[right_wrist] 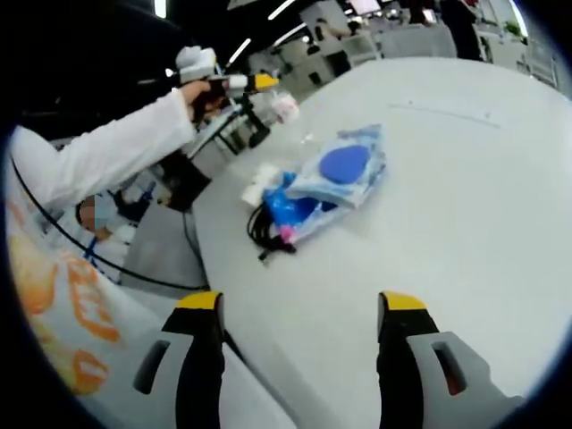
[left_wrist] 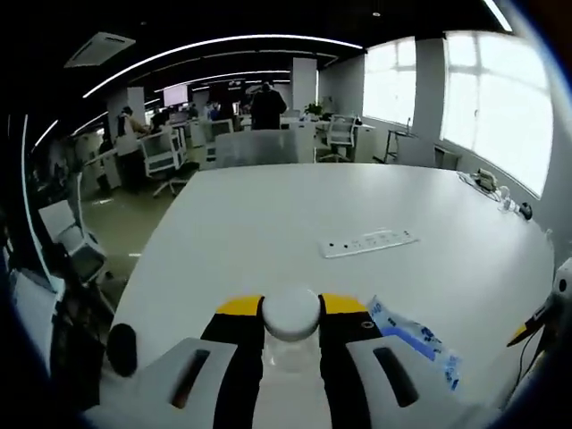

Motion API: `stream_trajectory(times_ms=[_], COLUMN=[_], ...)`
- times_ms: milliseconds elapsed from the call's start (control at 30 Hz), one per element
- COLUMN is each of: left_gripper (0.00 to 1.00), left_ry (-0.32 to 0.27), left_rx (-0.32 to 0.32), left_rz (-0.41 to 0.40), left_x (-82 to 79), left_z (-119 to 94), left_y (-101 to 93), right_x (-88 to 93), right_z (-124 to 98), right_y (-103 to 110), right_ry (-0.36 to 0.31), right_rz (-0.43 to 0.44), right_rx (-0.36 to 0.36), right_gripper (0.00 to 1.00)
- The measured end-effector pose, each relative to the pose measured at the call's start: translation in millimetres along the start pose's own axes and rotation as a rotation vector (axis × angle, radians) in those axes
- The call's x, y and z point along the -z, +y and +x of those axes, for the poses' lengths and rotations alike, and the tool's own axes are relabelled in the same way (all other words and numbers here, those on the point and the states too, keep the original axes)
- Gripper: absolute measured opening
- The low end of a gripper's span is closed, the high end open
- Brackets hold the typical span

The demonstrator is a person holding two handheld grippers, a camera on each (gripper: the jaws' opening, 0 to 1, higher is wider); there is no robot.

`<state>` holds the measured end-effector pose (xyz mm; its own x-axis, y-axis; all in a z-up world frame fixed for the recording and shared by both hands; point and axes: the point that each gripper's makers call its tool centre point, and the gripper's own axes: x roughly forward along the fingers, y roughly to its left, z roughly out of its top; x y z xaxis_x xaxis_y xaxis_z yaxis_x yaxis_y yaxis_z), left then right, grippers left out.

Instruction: Arrange the tabletop items into an orderly group along one side of the table until the central work area is clear of visible clutter.

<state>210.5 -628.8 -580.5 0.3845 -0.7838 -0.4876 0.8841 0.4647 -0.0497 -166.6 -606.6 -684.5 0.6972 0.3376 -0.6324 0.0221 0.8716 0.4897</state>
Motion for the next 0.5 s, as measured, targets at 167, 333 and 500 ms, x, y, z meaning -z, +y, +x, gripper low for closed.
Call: stream_trajectory(times_ms=[167, 333, 500], left_gripper=[0.21, 0.21, 0.21], left_ry=[-0.003, 0.023, 0.063], left_rx=[0.007, 0.028, 0.041], left_rz=[0.037, 0.036, 0.034], left_x=[-14.1, -10.3, 2.4], left_z=[11.5, 26.3, 33.1], left_y=[-3.0, -2.9, -5.1], right_x=[-2.1, -2.7, -1.9], right_z=[-0.5, -1.1, -1.2], right_y=[0.1, -3.2, -5.1], right_ry=[0.002, -0.004, -0.002], right_rz=[-0.003, 0.012, 0.021], right_rx=[0.004, 0.013, 0.018], right_gripper=[0.69, 0.69, 0.69])
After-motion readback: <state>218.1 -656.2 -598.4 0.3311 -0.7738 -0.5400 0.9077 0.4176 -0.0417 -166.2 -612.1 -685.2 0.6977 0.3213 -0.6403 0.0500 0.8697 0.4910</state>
